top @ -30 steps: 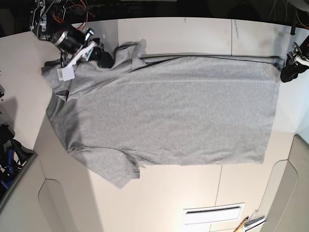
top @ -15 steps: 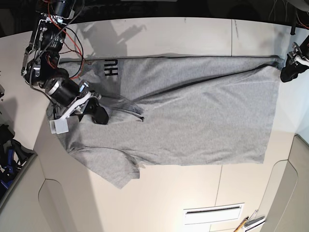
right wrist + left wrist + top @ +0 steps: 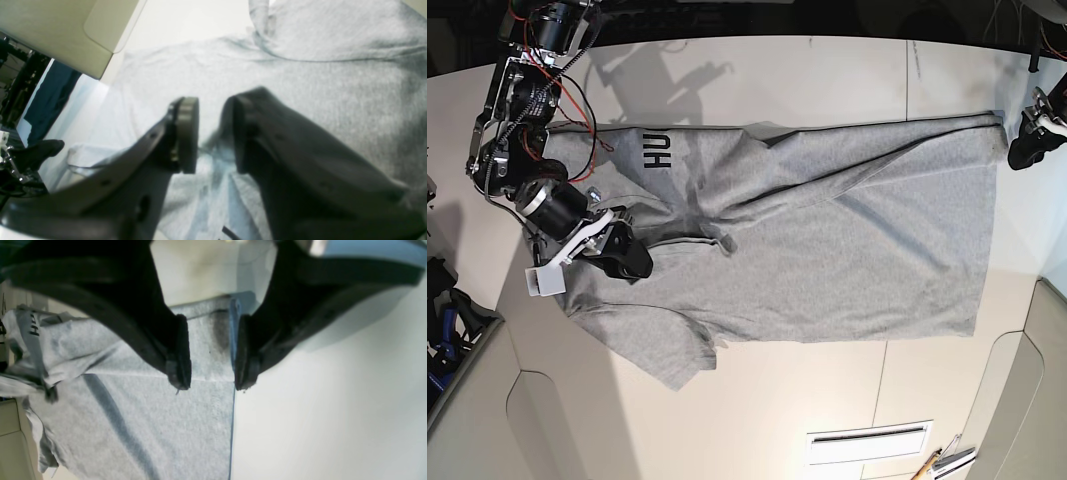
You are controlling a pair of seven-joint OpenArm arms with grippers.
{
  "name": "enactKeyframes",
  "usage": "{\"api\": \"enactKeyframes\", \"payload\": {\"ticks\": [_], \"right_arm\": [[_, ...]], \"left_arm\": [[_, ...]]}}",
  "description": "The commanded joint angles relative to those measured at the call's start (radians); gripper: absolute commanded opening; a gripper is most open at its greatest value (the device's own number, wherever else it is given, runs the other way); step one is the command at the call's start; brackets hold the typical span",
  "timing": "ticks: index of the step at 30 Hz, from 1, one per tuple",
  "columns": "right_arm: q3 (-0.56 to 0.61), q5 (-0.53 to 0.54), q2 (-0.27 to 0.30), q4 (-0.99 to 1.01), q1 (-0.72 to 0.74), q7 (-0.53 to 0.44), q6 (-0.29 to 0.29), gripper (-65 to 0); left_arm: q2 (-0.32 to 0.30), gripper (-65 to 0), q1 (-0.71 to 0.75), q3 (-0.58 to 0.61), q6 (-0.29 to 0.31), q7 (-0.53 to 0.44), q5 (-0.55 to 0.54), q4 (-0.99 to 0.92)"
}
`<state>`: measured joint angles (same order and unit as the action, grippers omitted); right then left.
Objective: Fold the T-shirt properly
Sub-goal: 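Grasp the sleeve near the collar with the right gripper and fold it inward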
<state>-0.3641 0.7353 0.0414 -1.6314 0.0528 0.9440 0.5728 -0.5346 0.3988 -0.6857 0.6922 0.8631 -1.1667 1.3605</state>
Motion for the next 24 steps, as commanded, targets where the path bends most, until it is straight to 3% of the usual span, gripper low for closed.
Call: {"api": "enactKeyframes", "payload": {"ticks": [1, 7, 11, 14, 19, 24], "right_arm": [[0.0, 0.02, 0.006, -0.015, 0.018, -0.026, 0.007, -45.9], [0.0, 0.024, 0.009, -0.024, 0.018, -0.018, 0.007, -46.0], [-0.005, 0.024, 0.014, -0.069, 0.016, 0.052, 0.007, -47.0], [-0.022, 0.02, 0.014, -0.152, -0.019, 0.071, 0.007, -65.0], [-0.099, 0.006, 0.014, -0.328, -0.127, 0.069, 0.007, -65.0], [-0.18, -0.078, 0.014, -0.375, -0.219, 0.026, 0.006, -65.0]], "left_arm": [[-0.025, -39.6, -0.002, -0.008, 0.006, -0.019, -0.018, 0.012], [-0.026, -39.6, -0.002, -0.008, 0.006, -0.021, -0.018, 0.012], [-0.038, -40.0, -0.003, -0.009, 0.006, -0.022, -0.02, 0.015], [-0.047, -50.8, -0.002, -0.009, 0.006, -0.016, -0.018, 0.066], [-0.047, -63.5, -0.002, -0.008, 0.006, 0.01, 0.079, 0.264], [-0.047, -65.0, 0.0, 0.054, 0.006, 0.008, 0.211, 0.374]]}}
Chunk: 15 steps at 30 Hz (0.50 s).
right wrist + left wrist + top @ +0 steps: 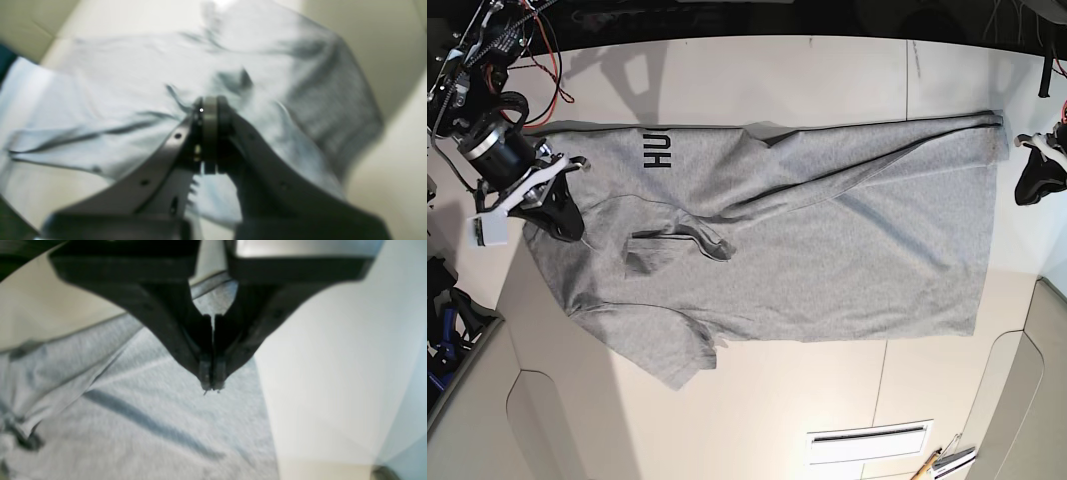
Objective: Fold the T-shirt properly
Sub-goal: 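Grasp the sleeve near the collar with the right gripper and fold it inward, then grasp the shirt's side edge with both grippers and lift it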
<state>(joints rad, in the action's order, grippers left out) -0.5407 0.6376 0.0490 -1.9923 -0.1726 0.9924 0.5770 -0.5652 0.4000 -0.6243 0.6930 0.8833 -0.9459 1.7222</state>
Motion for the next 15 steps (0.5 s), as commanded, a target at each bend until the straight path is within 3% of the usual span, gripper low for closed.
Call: {"api": "enactKeyframes", "payload": {"ticks": [1, 4, 7, 9, 15], "right_arm": [[-0.01, -0.014, 0.008, -0.005, -0.006, -0.032, 0.002, -65.0], [-0.008, -0.08, 0.029, 0.049, -0.025, -0.066, -0.002, -65.0], [-0.006, -0.108, 0.051, 0.135, -0.022, -0.087, -0.005, -65.0], [-0.007, -0.145, 0.066, 0.195, -0.022, -0.107, -0.005, -65.0], [-0.007, -0.185, 0.125, 0.387, -0.023, -0.123, -0.006, -65.0]], "left_arm": [[-0.016, -65.0, -0.001, 0.025, 0.005, -0.012, 0.01, 0.011], [-0.016, -65.0, -0.001, 0.153, 0.005, -0.034, 0.077, -0.007], [-0.016, -65.0, -0.001, 0.279, 0.005, -0.119, 0.193, -0.041], [-0.016, -65.0, -0.001, 0.335, -0.044, -0.14, 0.264, -0.066], [-0.014, -65.0, 0.0, 0.371, -0.114, -0.135, 0.364, -0.15]]}}
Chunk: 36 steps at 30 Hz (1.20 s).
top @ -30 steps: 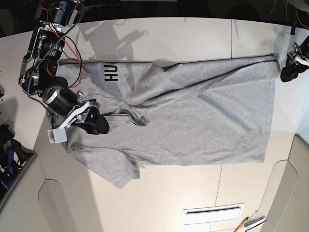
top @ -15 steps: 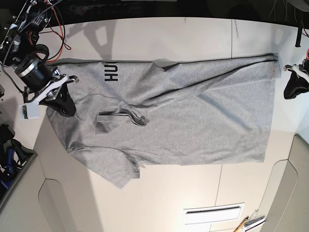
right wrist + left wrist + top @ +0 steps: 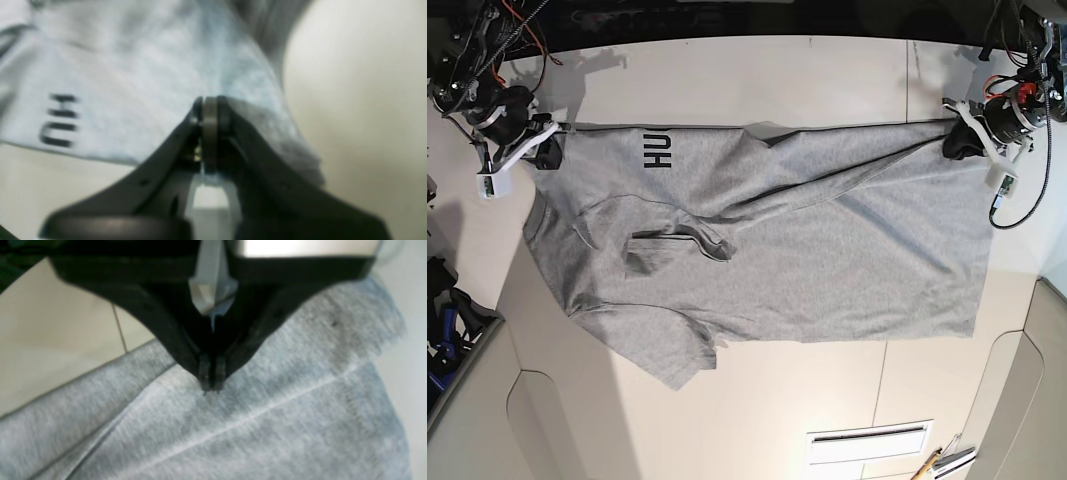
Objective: Fold the T-shirt properly
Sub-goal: 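Grasp the shirt's side edge with both grippers and lift it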
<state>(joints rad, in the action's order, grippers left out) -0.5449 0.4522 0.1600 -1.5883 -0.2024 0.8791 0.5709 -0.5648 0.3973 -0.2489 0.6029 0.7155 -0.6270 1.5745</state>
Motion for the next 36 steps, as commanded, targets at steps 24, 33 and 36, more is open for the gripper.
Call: {"api": "enactKeyframes", "payload": {"ticks": [24, 33, 36], "right_arm": [[-0.006, 0.186, 0.161, -0.029, -0.156, 0.169, 0.002, -65.0], [-0.006, 0.192, 0.161, -0.095, -0.243, 0.179, 0.001, -65.0], [-0.008, 0.188, 0.161, -0.134, -0.268, 0.18, 0.001, -65.0]], "left_arm": [[-0.014, -65.0, 0.206, -0.141, -0.031, 0.164, -0.141, -0.019], [-0.004, -65.0, 0.261, -0.146, -0.03, 0.21, -0.185, -0.019], [0.011, -65.0, 0.289, -0.159, -0.03, 0.21, -0.195, -0.017]]}}
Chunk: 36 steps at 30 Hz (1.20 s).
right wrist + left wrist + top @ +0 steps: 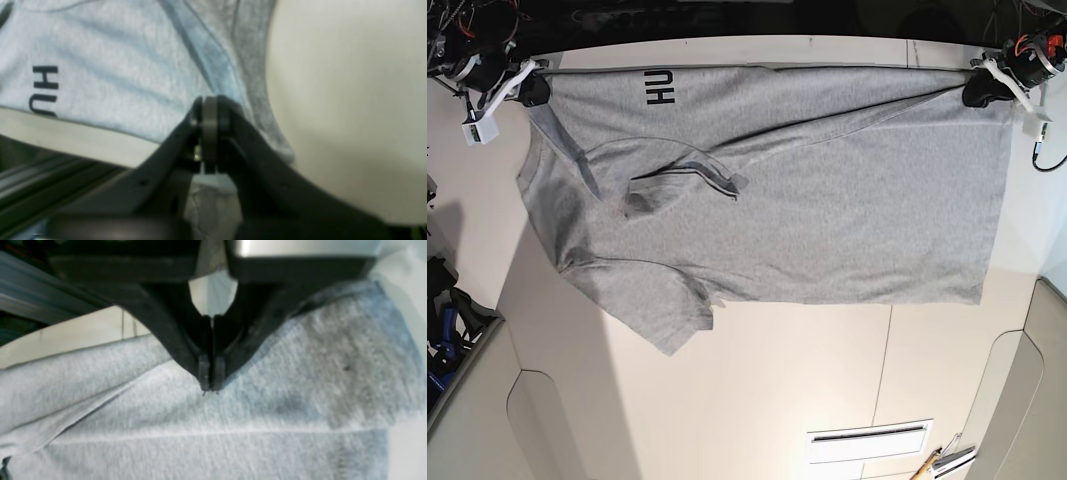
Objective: Fold the T-shirt properly
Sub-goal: 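Grasp the shirt's side edge with both grippers and lift it, then move both grippers to grasp the opposite side edge of the shirt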
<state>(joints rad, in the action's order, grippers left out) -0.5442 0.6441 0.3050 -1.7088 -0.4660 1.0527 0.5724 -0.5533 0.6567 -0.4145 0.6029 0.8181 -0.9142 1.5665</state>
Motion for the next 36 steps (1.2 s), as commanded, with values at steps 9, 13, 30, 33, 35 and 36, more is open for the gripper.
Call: {"api": "enactKeyframes", "payload": {"ticks": [9, 13, 30, 33, 35, 36], "right_arm": [[-0.03, -0.015, 0.016, -0.048, -0.013, 0.01, 0.0, -65.0], [-0.03, 0.012, 0.016, -0.058, -0.01, -0.006, 0.0, -65.0], [-0.03, -0.167, 0.016, -0.191, 0.258, -0.204, -0.028, -26.0], [-0.029, -0.211, 0.025, -0.134, 0.345, -0.239, -0.03, -26.0], [-0.024, -0.208, 0.047, -0.043, 0.401, -0.237, -0.03, -26.0], [-0.017, -0.202, 0.064, 0.019, 0.43, -0.236, -0.03, -26.0]], "left_arm": [[0.065, -65.0, 0.047, -0.131, 0.077, 0.174, -0.052, -0.008], [0.066, -65.0, 0.046, -0.2, 0.095, 0.175, -0.162, -0.008], [0.066, -41.9, 0.035, -0.425, 0.095, 0.181, -0.355, 0.045], [0.066, -41.9, 0.018, -0.425, 0.095, 0.181, -0.355, 0.045], [0.066, -41.9, 0.005, -0.425, 0.095, 0.182, -0.353, 0.045], [0.065, -41.9, -0.001, -0.425, 0.095, 0.181, -0.354, 0.045]]}}
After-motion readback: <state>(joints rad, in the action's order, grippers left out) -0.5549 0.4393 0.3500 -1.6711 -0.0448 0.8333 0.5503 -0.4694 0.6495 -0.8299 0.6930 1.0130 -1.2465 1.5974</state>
